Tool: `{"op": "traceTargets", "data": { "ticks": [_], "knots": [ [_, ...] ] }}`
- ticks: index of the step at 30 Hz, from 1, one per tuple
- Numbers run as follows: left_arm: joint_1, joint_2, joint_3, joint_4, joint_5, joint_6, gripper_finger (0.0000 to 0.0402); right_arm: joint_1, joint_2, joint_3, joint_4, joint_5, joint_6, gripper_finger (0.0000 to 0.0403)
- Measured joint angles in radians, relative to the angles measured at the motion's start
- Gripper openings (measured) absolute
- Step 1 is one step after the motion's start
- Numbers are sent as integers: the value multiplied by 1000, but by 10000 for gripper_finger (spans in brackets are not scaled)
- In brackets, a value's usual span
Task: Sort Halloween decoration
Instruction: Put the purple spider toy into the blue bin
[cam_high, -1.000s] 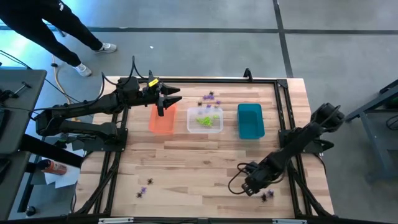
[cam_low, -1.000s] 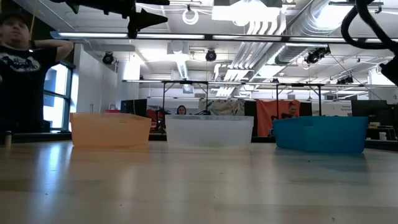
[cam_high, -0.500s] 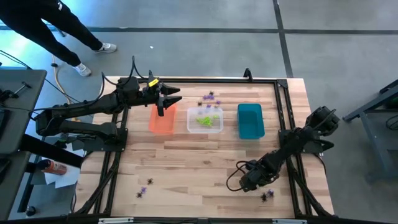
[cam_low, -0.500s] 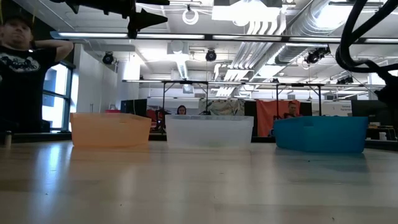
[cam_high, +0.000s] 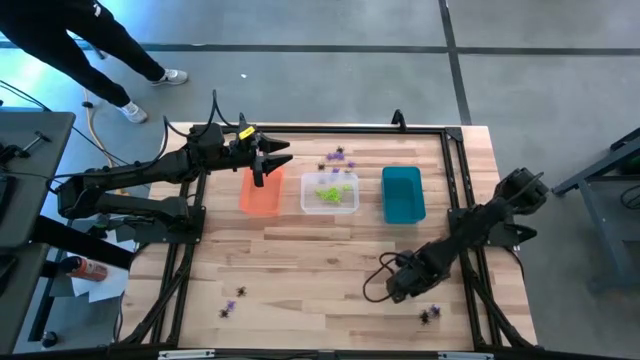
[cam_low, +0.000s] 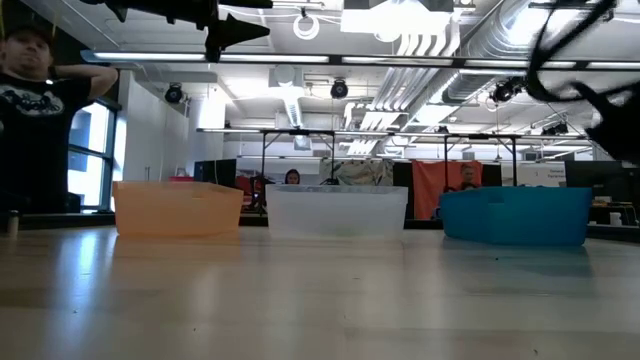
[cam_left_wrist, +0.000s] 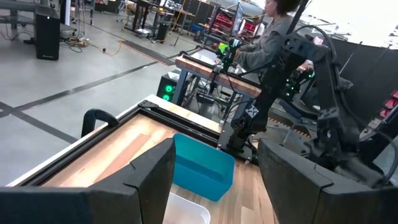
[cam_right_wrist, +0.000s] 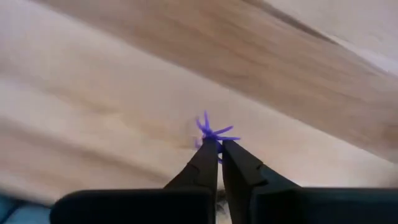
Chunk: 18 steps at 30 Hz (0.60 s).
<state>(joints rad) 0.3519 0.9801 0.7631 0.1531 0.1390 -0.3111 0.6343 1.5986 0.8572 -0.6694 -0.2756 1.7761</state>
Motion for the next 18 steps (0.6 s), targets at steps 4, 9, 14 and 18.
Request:
{"op": "traceTargets", "data": {
  "ticks": [4,9,14,18],
  "knots": [
    [0,0,0,0,0,0,216,-9,-106,32,-34,75,-52,3],
    [0,0,0,0,0,0,216,-13,-243,57,71,210,-284,0],
    [0,1,0,0,0,0,216,-68,-310,58,167,338,-522,0],
    [0,1,0,0,0,0,216,-174,-309,58,222,381,-744,0]
  ]
}}
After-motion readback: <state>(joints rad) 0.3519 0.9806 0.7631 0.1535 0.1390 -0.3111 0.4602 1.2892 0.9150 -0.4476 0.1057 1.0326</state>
